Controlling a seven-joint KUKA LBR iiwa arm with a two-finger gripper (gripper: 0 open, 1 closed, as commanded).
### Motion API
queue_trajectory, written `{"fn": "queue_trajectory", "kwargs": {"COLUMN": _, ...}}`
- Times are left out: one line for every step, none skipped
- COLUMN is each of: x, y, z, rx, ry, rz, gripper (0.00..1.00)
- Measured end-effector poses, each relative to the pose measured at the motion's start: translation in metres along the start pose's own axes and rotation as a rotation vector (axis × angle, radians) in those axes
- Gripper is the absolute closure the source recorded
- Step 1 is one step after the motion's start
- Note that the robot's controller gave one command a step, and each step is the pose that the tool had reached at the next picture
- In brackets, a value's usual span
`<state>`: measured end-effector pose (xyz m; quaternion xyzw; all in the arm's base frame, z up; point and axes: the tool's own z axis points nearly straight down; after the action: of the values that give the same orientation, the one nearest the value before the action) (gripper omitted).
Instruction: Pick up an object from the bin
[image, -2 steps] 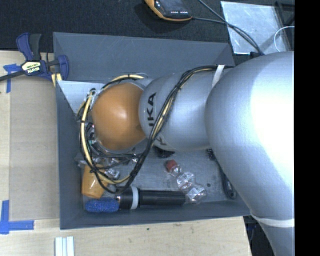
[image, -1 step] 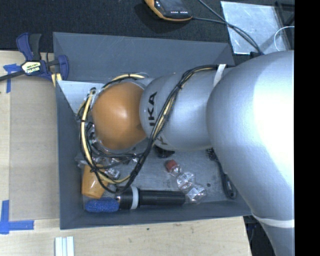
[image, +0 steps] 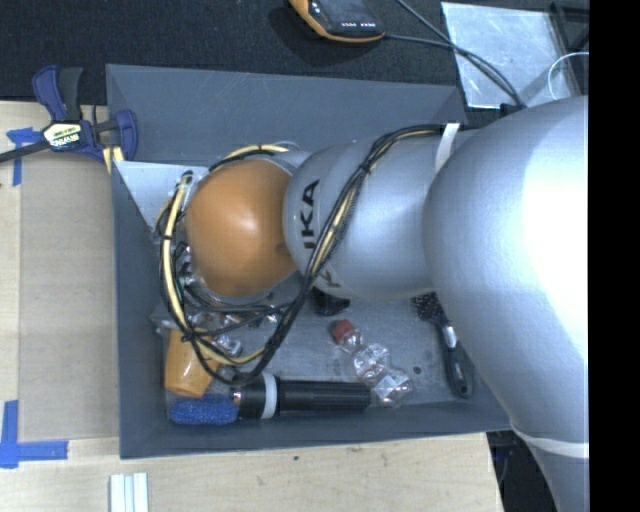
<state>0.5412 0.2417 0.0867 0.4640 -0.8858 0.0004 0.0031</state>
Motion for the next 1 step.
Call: {"fn": "queue_trajectory", "kwargs": {"x": -0.0006, "y": 0.0002, "z": -0.0227, "rx": 0.001, "ry": -0.002, "rz": 0.0, "gripper": 1.0}}
